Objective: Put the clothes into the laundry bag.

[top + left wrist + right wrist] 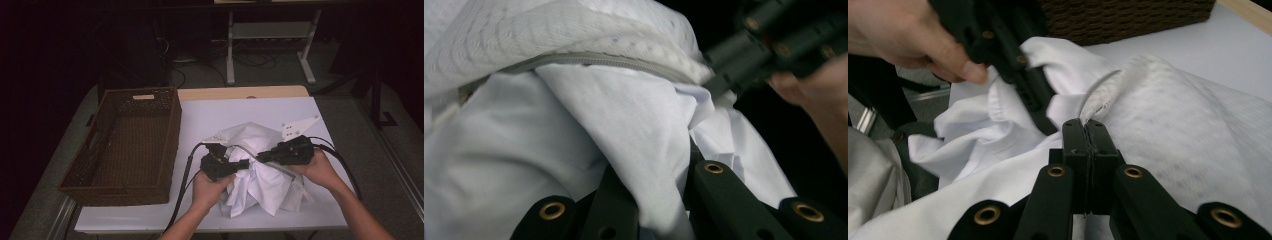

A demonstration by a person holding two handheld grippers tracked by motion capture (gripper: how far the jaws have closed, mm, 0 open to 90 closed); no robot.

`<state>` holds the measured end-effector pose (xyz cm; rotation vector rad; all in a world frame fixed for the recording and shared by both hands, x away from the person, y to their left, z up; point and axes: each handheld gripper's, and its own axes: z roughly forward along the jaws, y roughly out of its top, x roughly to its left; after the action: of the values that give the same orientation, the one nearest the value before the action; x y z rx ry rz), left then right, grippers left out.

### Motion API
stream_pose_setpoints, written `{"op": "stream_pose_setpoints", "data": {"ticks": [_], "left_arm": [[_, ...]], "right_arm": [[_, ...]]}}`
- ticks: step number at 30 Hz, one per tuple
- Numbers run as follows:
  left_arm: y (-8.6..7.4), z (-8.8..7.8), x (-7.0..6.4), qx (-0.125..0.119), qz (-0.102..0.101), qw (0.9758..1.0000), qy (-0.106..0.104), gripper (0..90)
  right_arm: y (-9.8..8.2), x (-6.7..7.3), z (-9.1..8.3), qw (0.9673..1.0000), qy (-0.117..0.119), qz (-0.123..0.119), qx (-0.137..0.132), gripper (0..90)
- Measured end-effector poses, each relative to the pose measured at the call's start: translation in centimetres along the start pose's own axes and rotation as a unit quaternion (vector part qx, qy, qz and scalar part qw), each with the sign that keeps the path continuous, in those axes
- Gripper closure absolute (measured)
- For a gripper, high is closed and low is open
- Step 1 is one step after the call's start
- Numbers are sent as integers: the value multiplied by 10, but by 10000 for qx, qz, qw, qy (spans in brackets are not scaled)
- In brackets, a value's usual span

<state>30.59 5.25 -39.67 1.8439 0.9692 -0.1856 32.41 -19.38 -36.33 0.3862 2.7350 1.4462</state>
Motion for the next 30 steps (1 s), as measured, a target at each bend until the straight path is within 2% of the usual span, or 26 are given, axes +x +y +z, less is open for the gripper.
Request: {"op": "stream_pose_setpoints", "data": {"ticks": [2, 3, 4, 5, 6, 7, 9, 11, 13, 15, 17, 18, 20, 21, 23, 24, 25, 26, 27, 28, 29, 30], "left_arm": [[0, 14, 7, -66, -254, 9996, -83, 849], [1, 23, 11, -96, -311, 9994, -93, 849], [2, 33, 14, -97, -321, 9994, -3, 849], [2, 44, 20, -104, -460, 9989, 15, 849], [1, 54, 25, -139, -593, 9981, 21, 849], [1, 63, 29, -129, -640, 9979, 40, 848], [1, 69, 34, -210, -811, 9965, -21, 841], [3, 64, 31, -182, -651, 9977, -3, 819], [5, 52, 27, -39, -410, 9991, 39, 721], [7, 37, 22, 311, -152, 9994, 96, 546], [8, 24, 21, 740, 88, 9969, 239, 405], [8, 18, 22, 891, 115, 9954, 331, 362], [8, 9, 27, 900, 182, 9948, 437, 328], [9, 11, 31, 901, 102, 9949, 444, 311], [11, 22, 43, 867, -242, 9957, 238, 271], [10, 30, 48, 815, -398, 9958, 102, 284], [9, 38, 53, 762, -591, 9953, -84, 333], [7, 45, 56, 687, -675, 9952, -191, 438], [5, 49, 55, 553, -623, 9964, -178, 576], [3, 50, 52, 365, -588, 9973, -249, 707], [2, 49, 48, 268, -546, 9976, -345, 795], [2, 46, 42, 220, -409, 9982, -367, 827]], "right_arm": [[3, 2, 4, 9998, 174, 11, -30, 885], [4, 3, 5, 9997, 231, 12, -45, 886], [5, 5, 4, 9997, 243, 17, -54, 885], [5, 6, 2, 9996, 259, 10, -81, 885], [4, 7, 0, 9996, 252, 19, -101, 885], [4, 7, -2, 9998, 200, 22, -80, 885], [0, 4, -6, 9999, 113, 80, -33, 885], [-5, 1, -7, 9999, -48, 89, 121, 885], [-10, -3, -8, 9997, -114, 158, 131, 885], [-12, -6, -8, 9995, -202, 169, 150, 885], [-12, -7, -9, 9994, -267, 152, 155, 885], [-12, -7, -10, 9993, -310, 133, 168, 883], [-10, -8, -11, 9990, -391, 129, 184, 880], [-10, -9, -11, 9988, -429, 135, 210, 879], [-9, -12, -10, 9984, -472, 171, 243, 879], [-8, -12, -8, 9984, -481, 168, 261, 879], [-7, -13, -6, 9982, -496, 157, 298, 880], [-7, -13, -4, 9981, -508, 130, 332, 880], [-6, -12, -3, 9981, -490, 134, 351, 880], [-5, -13, -1, 9982, -484, 107, 348, 880], [-4, -13, 0, 9982, -479, 92, 347, 881], [-3, -13, 0, 9983, -471, 65, 325, 881]]}}
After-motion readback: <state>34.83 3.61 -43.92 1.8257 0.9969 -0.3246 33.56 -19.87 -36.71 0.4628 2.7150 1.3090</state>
